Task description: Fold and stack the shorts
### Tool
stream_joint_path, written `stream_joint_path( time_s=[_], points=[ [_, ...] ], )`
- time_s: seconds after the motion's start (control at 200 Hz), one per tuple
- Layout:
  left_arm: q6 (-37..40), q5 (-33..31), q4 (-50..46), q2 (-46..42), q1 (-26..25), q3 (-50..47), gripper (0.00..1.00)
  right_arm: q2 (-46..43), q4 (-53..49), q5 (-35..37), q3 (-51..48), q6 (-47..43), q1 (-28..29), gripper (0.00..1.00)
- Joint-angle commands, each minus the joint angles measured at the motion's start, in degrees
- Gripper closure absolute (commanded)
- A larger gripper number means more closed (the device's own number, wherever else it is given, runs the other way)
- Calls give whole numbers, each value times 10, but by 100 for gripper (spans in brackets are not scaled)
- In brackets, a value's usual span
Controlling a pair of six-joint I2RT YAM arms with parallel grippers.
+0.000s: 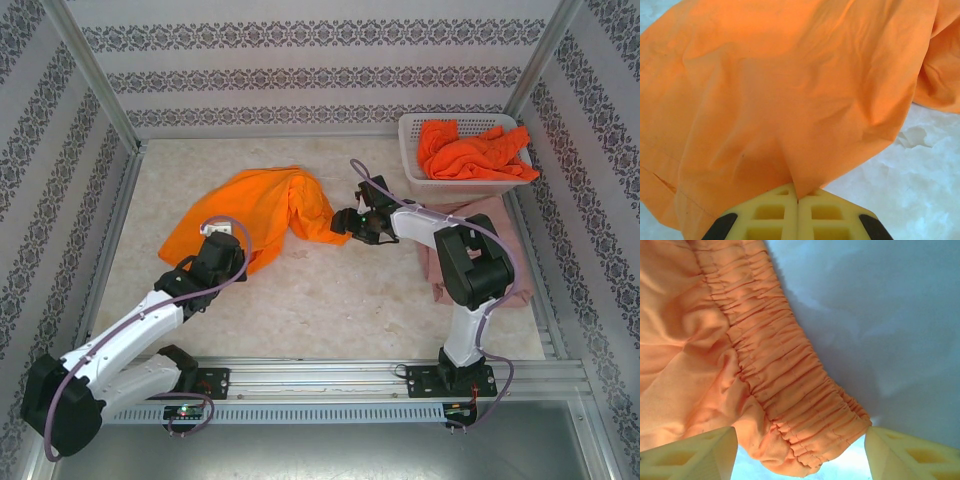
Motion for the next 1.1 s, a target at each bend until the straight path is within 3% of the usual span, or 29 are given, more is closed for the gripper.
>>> stream_joint_path(
  time_s=[0.0,0.15,0.27,0.535,0.764,1.094],
  points=[
    [10,1,-1,5,-5,8,100,18,2,5,6,18,-3,28],
    [8,4,7,5,-5,5,100,19,3,12,4,23,-6,24],
    [10,4,11,6,-5,3,100,26,8,14,8,28,-6,30],
    [16,3,14,5,-4,4,100,46,14,23,30,30,-11,67],
    [63,-25,1,-12,11,47,100,-1,2,28,49,12,-30,100],
    [151,21,-13,-12,133,236,100,-237,-6,12,45,-36,-27,100]
  ],
)
